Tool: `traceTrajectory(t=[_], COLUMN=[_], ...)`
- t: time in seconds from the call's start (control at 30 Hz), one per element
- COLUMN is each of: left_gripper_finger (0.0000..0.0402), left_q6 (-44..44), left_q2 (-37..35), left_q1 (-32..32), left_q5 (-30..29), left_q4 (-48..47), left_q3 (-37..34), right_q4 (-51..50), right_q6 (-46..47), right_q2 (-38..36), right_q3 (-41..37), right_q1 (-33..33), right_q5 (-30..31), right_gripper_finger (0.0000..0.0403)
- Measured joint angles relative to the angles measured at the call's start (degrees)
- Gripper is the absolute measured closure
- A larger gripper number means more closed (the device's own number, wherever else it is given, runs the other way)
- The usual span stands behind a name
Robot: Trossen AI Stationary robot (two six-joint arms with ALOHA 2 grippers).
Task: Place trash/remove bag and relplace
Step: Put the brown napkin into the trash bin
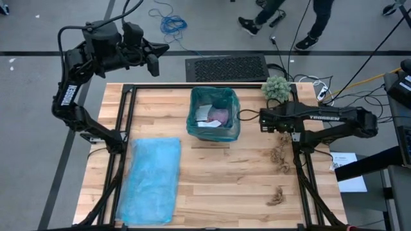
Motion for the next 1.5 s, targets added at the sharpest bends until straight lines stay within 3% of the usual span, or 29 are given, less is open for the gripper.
traceTrajectory(t=[0.2, 0.77, 0.97, 1.17, 1.5], left_gripper_finger=[0.0402, 0.0402, 0.0402, 0.0402, 0.0402], left_q6=[0.3, 0.3, 0.3, 0.3, 0.0], left_q2=[-0.7, -1.0, -1.0, -1.1, -2.0], left_q1=[0.0, 0.0, 0.0, 0.0, 0.0], left_q5=[0.0, 0.0, 0.0, 0.0, 0.0], left_q4=[0.1, -1.6, -1.6, -1.6, -1.6], left_q3=[0.0, 0.0, 0.0, 0.0, 0.0], right_q4=[0.6, 2.3, 8.4, 18.8, 21.5], right_q6=[3.1, 4.9, 4.7, 2.6, -3.8], right_q2=[4.0, 14.8, 16.8, 16.9, 9.4], right_q3=[-2.5, -4.2, -4.8, -8.7, -2.3], right_q1=[1.0, 1.0, 1.0, 1.0, 1.4], right_q5=[4.0, 3.4, 1.4, -2.3, -0.4], right_gripper_finger=[0.0188, 0.0199, 0.026, 0.0384, 0.0402])
